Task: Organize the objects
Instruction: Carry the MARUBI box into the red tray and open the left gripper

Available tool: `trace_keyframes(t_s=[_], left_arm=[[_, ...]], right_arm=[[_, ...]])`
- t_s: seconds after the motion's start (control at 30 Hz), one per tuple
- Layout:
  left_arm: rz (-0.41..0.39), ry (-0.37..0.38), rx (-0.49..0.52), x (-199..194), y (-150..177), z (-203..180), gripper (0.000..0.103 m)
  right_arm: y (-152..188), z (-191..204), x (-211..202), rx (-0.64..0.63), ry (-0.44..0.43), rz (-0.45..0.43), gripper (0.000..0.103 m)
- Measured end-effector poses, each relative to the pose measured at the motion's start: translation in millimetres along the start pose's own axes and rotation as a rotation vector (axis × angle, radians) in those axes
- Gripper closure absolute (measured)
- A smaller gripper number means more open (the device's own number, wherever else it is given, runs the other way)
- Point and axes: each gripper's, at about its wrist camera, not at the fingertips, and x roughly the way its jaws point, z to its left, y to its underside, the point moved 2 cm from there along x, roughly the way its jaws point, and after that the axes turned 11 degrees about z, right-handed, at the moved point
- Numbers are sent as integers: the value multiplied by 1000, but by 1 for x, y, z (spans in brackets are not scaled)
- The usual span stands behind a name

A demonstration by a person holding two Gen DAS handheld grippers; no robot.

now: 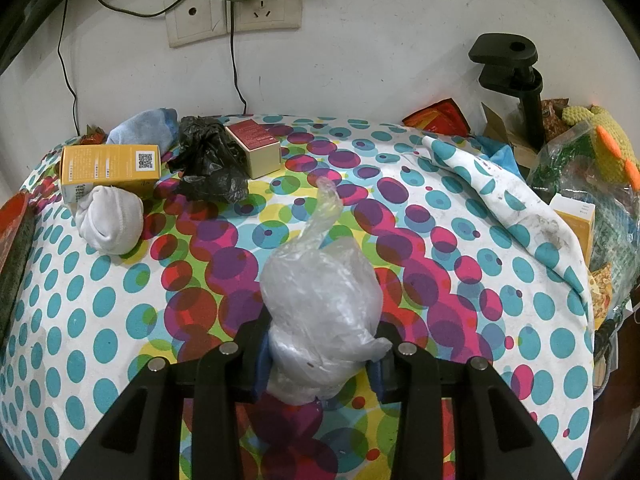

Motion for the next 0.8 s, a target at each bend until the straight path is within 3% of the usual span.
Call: trace_keyframes(t_s=[0.3,0.8], left_arm=[[2,-17,-83,-8,11,47,61],[21,-109,-275,-15,37,154,61]], right_arm=[[0,0,0,0,0,0,64],[0,1,-1,0,0,0,64]])
